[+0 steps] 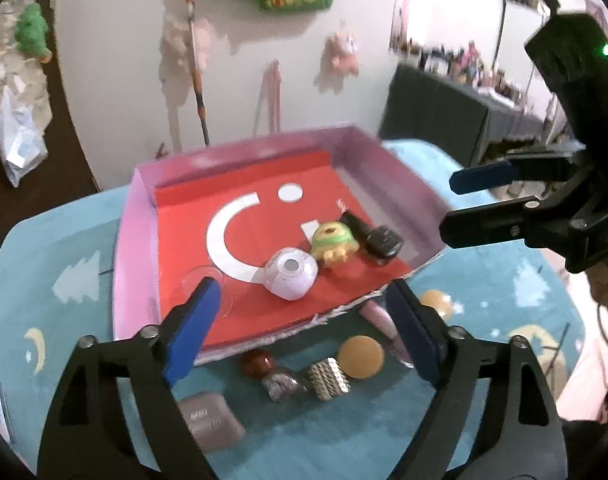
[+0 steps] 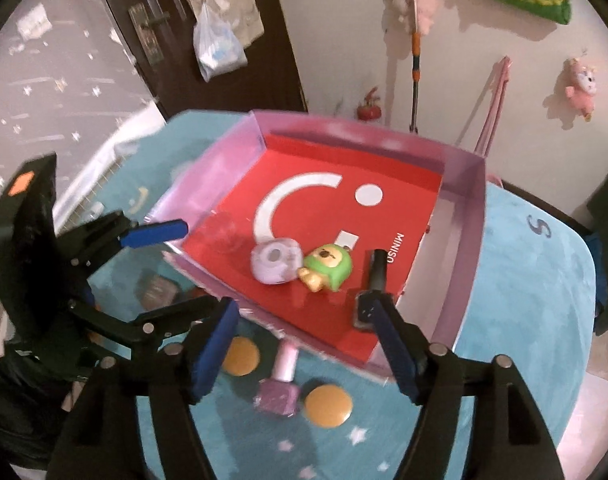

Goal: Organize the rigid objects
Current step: 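Open both tools and lift them away from the box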

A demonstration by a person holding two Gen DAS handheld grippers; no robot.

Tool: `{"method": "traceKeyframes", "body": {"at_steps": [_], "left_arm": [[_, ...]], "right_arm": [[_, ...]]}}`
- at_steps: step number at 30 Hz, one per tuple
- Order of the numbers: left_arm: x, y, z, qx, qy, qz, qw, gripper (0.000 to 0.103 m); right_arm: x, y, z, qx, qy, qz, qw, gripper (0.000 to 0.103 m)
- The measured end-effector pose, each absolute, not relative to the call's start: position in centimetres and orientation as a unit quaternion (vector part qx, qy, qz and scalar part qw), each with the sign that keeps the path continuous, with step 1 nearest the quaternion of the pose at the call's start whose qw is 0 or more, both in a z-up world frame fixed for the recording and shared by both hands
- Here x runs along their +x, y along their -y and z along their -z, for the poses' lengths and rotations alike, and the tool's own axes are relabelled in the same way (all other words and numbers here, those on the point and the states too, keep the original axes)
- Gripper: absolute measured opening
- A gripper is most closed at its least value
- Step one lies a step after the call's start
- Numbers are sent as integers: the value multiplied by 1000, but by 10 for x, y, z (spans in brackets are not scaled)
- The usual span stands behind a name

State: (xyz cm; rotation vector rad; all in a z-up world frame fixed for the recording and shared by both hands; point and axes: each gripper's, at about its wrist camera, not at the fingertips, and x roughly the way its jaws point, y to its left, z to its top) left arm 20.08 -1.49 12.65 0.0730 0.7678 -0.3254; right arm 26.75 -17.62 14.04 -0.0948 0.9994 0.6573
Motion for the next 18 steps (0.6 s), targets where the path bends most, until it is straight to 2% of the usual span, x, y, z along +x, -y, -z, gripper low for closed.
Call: {"method": "traceKeyframes", "body": {"at_steps": [4, 8, 18], "left_arm": [[167, 9, -146, 27, -328, 141, 934, 94], [132, 4, -158, 12, -292, 131, 947, 100], [63, -1, -140, -20, -250, 99, 963, 103]], "right_arm": [[238, 186, -160, -26, -433, -307, 847, 85], [202, 194, -174, -15, -391, -288, 874, 103], [105, 207, -155, -6, -307, -209, 928, 103]]}}
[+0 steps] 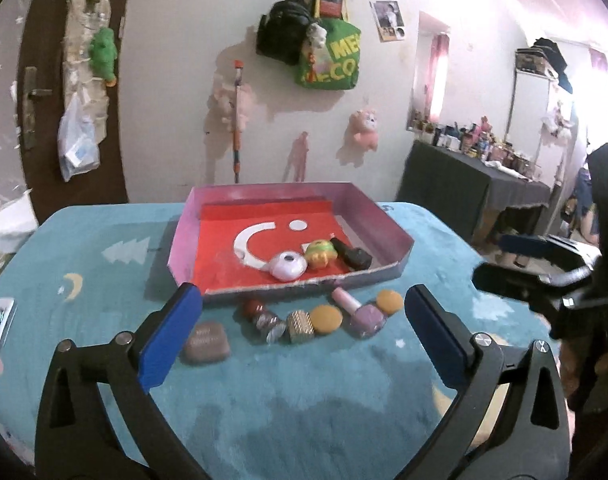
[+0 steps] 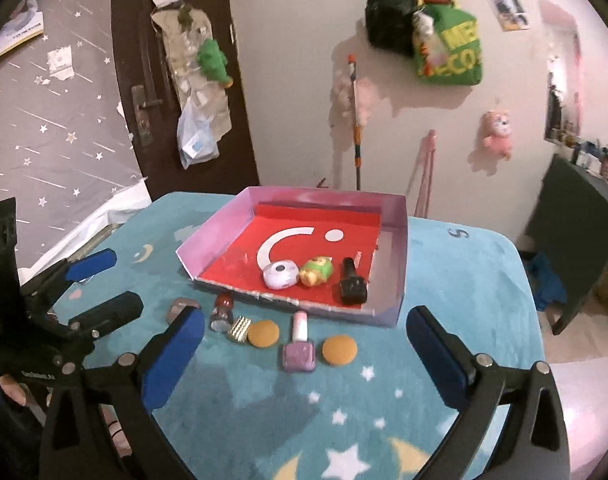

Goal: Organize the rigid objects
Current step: 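Open both tools and lift them away from the box, then move both tools back toward the objects lying beside the box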

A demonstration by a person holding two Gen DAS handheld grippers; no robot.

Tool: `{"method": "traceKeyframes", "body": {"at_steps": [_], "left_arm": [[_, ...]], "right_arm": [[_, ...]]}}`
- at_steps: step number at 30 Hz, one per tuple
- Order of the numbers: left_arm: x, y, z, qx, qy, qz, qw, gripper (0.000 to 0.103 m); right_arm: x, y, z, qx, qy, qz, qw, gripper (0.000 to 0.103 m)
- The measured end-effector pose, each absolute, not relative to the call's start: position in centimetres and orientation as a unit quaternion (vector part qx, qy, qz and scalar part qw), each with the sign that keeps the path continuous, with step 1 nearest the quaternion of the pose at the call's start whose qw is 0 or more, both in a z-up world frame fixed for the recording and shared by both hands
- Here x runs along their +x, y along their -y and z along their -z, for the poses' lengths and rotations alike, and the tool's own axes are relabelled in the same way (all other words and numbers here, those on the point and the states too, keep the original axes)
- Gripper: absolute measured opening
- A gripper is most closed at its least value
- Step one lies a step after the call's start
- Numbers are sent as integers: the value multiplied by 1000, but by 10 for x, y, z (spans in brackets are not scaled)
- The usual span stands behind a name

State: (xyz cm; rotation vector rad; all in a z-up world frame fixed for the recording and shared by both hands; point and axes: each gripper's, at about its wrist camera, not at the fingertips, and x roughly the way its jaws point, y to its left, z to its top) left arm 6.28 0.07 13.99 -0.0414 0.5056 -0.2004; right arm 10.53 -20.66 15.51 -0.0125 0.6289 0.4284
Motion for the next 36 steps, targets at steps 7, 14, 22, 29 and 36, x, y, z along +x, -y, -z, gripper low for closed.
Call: {"method": "traceKeyframes", "body": {"at_steps": [7, 14, 22, 29, 36], "left_arm": [[45, 10, -99, -7, -254, 70, 965, 103], [50, 14, -66, -16, -283, 74, 956, 103], [58, 17, -39, -14, -312, 71, 947, 103], [61, 16, -28, -14, -323, 62, 944, 103], [63, 12, -24, -17, -329, 59, 942, 103]], "right_arm": [[68, 204, -105, -4, -305, -169, 937, 103], [62, 202, -65, -4, -318, -150, 936, 103], [61, 203, -37, 11, -325, -129, 937, 103], [66, 205, -24, 20, -338, -124, 933, 103], [68, 205, -18, 24, -346, -121, 930, 103]]}}
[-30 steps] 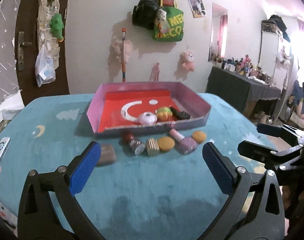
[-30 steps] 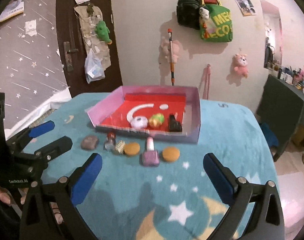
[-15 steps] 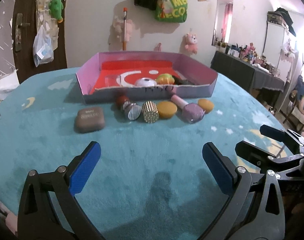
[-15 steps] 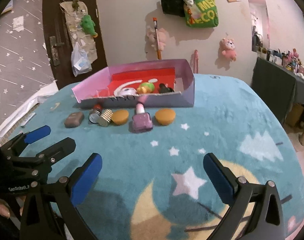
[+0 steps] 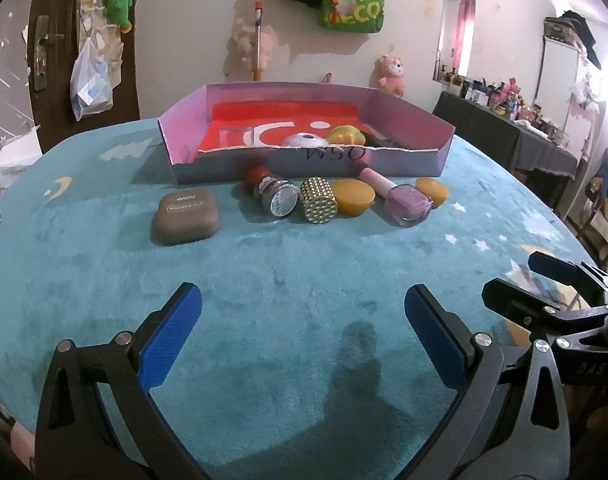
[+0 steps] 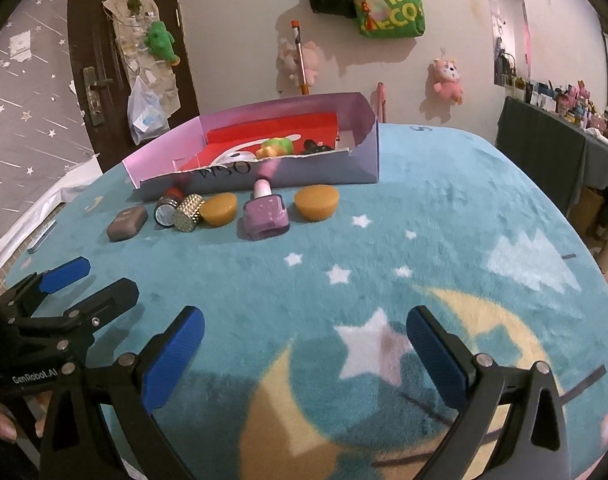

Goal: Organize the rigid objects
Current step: 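Move both tools back toward the objects lying beside the box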

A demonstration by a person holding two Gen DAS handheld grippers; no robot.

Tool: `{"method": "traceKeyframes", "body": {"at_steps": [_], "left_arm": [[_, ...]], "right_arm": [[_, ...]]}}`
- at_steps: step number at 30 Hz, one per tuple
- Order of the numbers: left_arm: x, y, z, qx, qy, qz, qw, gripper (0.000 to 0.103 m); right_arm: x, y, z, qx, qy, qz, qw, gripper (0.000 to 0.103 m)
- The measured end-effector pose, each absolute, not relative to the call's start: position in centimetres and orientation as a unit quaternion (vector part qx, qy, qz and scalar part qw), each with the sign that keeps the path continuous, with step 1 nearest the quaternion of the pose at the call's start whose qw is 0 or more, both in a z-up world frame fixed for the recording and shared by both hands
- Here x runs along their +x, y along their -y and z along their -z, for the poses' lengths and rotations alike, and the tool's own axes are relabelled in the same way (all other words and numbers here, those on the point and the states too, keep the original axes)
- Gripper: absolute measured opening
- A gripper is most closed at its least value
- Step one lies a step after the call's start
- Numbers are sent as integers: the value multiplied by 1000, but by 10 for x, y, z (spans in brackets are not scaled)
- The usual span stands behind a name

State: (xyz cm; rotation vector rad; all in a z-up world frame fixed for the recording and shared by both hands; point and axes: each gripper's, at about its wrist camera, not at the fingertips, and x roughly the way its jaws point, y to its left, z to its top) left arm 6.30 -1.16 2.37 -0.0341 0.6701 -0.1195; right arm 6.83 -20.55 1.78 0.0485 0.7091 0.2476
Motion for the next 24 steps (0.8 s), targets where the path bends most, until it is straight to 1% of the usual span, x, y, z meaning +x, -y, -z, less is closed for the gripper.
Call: {"method": "traceKeyframes", "body": {"at_steps": [24], "left_arm": [[64, 9, -21, -13, -336, 57, 940, 103]], "right_arm": [[70, 208, -12, 23, -350, -111, 930, 103]]}}
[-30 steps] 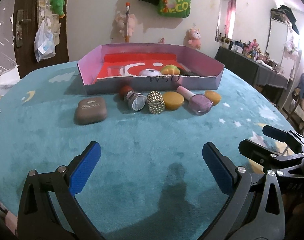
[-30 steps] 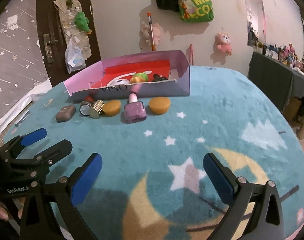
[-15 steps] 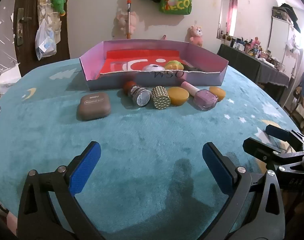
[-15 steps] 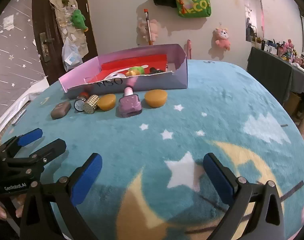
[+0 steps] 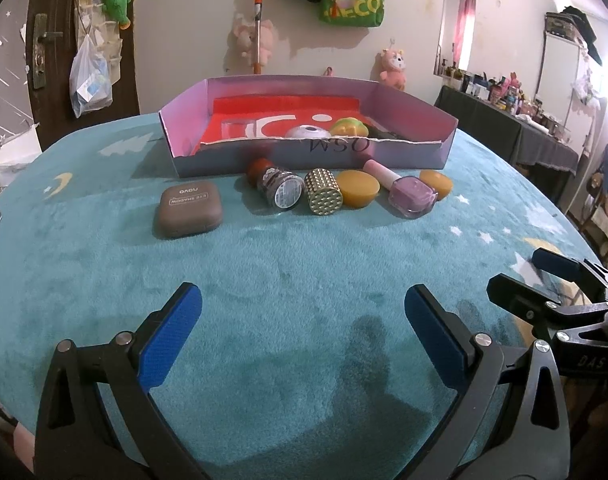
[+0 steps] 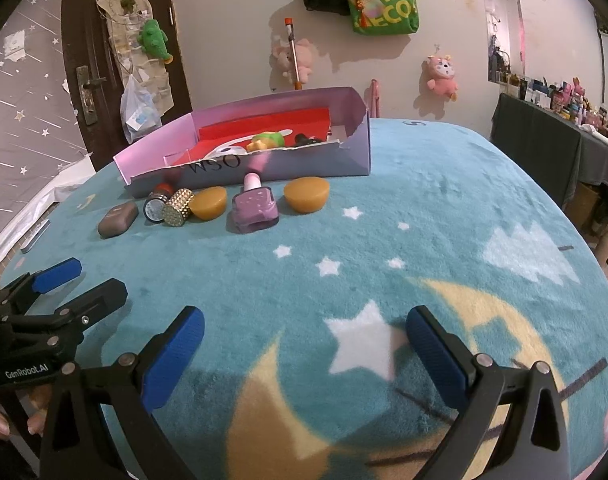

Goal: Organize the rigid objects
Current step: 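Move both tools back toward the objects lying beside the box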

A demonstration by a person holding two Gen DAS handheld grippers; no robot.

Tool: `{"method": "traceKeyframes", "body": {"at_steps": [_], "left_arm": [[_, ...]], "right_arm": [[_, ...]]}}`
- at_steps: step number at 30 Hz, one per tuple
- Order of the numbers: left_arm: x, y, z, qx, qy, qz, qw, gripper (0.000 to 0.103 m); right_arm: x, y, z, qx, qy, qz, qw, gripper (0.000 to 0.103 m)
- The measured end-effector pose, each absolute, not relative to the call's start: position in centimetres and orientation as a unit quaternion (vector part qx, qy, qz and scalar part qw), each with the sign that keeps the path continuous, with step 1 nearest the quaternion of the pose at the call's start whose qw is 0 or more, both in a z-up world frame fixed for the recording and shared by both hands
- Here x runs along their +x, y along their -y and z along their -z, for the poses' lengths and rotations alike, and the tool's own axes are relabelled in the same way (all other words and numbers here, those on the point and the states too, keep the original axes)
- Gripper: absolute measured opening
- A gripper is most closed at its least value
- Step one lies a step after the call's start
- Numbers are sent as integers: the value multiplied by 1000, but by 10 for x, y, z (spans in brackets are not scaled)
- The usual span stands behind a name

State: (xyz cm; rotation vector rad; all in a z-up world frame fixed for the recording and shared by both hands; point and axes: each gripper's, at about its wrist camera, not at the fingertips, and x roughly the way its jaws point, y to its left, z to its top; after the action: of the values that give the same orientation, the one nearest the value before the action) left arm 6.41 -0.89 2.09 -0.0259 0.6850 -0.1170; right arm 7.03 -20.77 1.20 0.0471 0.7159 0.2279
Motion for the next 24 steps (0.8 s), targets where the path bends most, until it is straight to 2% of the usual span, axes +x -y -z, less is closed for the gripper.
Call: {"method": "traceKeyframes", "body": {"at_steps": [13, 24], "left_arm": [[66, 4, -21, -16, -341, 51, 939, 103], [90, -29, -35, -33, -355, 33, 934, 103]], "right_arm": [[71, 209, -11, 26, -351, -112, 929, 103], [89, 209, -26, 44, -363, -106, 925, 103]]}}
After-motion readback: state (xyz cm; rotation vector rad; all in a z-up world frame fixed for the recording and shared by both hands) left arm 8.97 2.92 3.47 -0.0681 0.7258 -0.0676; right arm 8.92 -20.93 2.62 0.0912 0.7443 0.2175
